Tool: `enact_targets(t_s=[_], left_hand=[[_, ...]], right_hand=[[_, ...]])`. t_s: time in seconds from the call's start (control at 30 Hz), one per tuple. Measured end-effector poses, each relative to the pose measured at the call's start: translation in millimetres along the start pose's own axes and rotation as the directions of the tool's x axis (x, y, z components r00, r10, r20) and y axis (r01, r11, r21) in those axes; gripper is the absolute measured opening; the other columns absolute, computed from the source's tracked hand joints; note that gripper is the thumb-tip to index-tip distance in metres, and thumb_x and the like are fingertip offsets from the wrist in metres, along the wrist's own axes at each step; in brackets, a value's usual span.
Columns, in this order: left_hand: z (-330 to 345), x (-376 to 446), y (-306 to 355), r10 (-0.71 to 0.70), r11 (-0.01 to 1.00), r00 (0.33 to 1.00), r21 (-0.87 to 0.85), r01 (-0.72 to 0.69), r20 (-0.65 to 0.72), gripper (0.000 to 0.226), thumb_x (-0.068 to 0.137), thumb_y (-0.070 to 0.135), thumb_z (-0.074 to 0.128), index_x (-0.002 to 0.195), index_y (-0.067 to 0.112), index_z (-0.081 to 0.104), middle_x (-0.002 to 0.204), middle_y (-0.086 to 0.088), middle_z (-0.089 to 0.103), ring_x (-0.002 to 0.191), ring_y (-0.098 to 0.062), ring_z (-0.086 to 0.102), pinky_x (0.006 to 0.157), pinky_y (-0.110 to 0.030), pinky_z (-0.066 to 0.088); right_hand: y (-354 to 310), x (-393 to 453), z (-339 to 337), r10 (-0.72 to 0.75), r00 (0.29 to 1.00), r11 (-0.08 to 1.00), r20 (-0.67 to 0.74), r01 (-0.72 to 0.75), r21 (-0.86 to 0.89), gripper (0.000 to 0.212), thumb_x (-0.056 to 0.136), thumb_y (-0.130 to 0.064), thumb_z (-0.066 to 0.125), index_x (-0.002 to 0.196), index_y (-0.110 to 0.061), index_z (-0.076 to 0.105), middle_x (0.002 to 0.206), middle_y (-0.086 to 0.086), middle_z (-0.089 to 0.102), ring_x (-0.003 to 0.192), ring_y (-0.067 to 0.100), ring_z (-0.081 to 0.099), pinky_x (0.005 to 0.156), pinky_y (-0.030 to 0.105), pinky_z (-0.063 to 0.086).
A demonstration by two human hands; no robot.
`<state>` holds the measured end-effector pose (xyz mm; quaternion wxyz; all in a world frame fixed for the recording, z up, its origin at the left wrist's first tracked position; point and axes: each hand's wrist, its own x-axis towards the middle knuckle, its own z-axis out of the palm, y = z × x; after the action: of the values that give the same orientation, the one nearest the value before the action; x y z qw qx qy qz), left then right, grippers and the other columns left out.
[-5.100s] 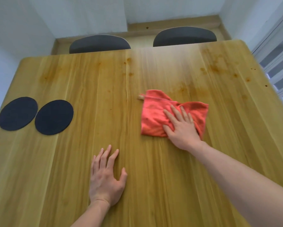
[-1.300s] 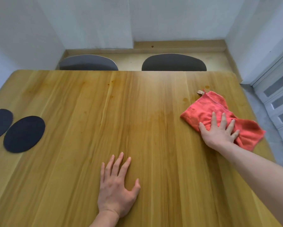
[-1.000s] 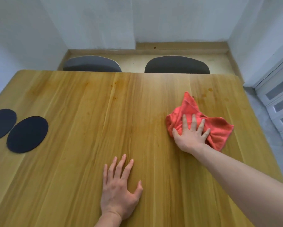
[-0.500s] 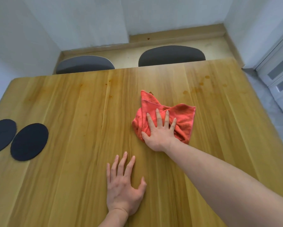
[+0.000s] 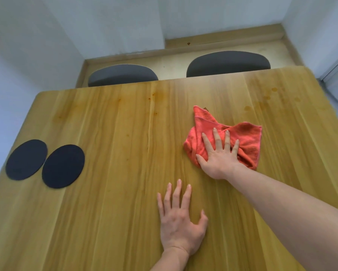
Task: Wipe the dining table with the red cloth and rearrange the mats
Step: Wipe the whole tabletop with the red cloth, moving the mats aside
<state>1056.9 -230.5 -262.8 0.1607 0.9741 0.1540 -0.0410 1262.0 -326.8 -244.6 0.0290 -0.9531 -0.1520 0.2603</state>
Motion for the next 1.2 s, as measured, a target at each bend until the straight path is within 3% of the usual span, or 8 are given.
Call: enact_targets(t_s=[0.23, 0.33, 0.4, 0.5, 0.6, 0.73, 0.83, 1.2], left_hand=[[-3, -1, 0, -0.002, 0.996, 1.000, -0.092, 0.005, 0.030, 0.081, 0.074, 0.067, 0.057, 0.148, 0.034, 0.050, 0.164, 0.008, 0.033, 0.155, -0.023, 0.022, 0.123, -0.055, 0.008], [-10, -3, -6, 0.033, 0.973, 0.999, -0.231, -0.031, 0.002, 0.075, 0.075, 0.066, 0.056, 0.144, 0.039, 0.051, 0.162, 0.018, 0.030, 0.156, -0.013, 0.011, 0.125, -0.051, -0.001], [-23, -5, -21, 0.053, 0.892, 0.997, -0.453, -0.019, 0.063, 0.064, 0.078, 0.062, 0.058, 0.140, 0.047, 0.048, 0.159, 0.030, 0.022, 0.154, 0.002, 0.001, 0.127, -0.046, -0.003], [-53, -8, -69, 0.018, 0.738, 0.995, -0.672, 0.053, 0.099, 0.054, 0.080, 0.053, 0.064, 0.131, 0.054, 0.050, 0.153, 0.042, 0.019, 0.150, 0.007, 0.012, 0.127, -0.036, 0.017], [-83, 2, -156, -0.053, 0.796, 0.998, -0.601, 0.062, 0.033, 0.052, 0.084, 0.047, 0.066, 0.133, 0.052, 0.049, 0.154, 0.040, 0.021, 0.153, -0.003, 0.015, 0.125, -0.028, 0.013], [-122, 42, -284, -0.163, 0.940, 0.979, -0.321, 0.117, -0.119, 0.061, 0.088, 0.044, 0.065, 0.145, 0.038, 0.046, 0.163, 0.020, 0.023, 0.155, -0.011, 0.014, 0.127, -0.040, 0.015], [-144, 62, -347, -0.250, 0.955, 0.967, -0.175, 0.238, -0.054, 0.069, 0.094, 0.048, 0.059, 0.157, 0.033, 0.032, 0.168, 0.014, 0.017, 0.156, -0.011, 0.005, 0.128, -0.041, 0.013], [-144, -1, -343, -0.106, 0.982, 0.992, -0.147, 0.115, 0.067, 0.068, 0.092, 0.059, 0.049, 0.156, 0.046, 0.029, 0.160, 0.034, 0.017, 0.151, 0.005, 0.004, 0.123, -0.031, 0.029]], right_hand=[[-4, 2, 3, 0.089, 0.996, 0.996, 0.002, -0.089, -0.007, 0.078, 0.096, -0.071, 0.020, 0.158, -0.042, -0.018, 0.165, -0.003, -0.032, 0.151, 0.037, -0.028, 0.120, 0.063, -0.011], [-10, 1, 2, 0.137, 0.991, 0.991, 0.003, -0.136, -0.017, 0.077, 0.096, -0.073, 0.018, 0.157, -0.043, -0.018, 0.165, -0.005, -0.031, 0.152, 0.035, -0.026, 0.122, 0.062, -0.009], [-18, 2, 2, 0.167, 0.986, 0.986, 0.002, -0.167, -0.023, 0.076, 0.096, -0.073, 0.017, 0.157, -0.043, -0.018, 0.165, -0.006, -0.031, 0.153, 0.033, -0.025, 0.122, 0.061, -0.008], [-25, 1, 2, 0.233, 0.972, 0.972, 0.013, -0.233, -0.016, 0.074, 0.098, -0.070, 0.017, 0.158, -0.042, -0.016, 0.165, -0.006, -0.030, 0.153, 0.033, -0.023, 0.122, 0.061, -0.005], [-45, 2, 4, 0.310, 0.950, 0.950, 0.022, -0.311, 0.011, 0.074, 0.099, -0.066, 0.019, 0.159, -0.039, -0.014, 0.166, -0.003, -0.028, 0.153, 0.037, -0.020, 0.122, 0.063, -0.003], [-82, 4, 9, 0.381, 0.923, 0.923, 0.053, -0.383, 0.042, 0.078, 0.098, -0.067, 0.019, 0.159, -0.035, -0.017, 0.165, 0.001, -0.030, 0.152, 0.043, -0.021, 0.120, 0.066, -0.004], [-105, 4, 12, 0.379, 0.923, 0.922, 0.072, -0.383, 0.052, 0.080, 0.097, -0.069, 0.019, 0.159, -0.034, -0.020, 0.164, 0.003, -0.033, 0.150, 0.045, -0.024, 0.119, 0.068, -0.005], [-235, 17, 20, 0.165, 0.983, 0.985, 0.075, -0.168, 0.038, 0.083, 0.097, -0.068, 0.019, 0.157, -0.031, -0.024, 0.160, 0.007, -0.040, 0.146, 0.049, -0.031, 0.115, 0.071, -0.011]])
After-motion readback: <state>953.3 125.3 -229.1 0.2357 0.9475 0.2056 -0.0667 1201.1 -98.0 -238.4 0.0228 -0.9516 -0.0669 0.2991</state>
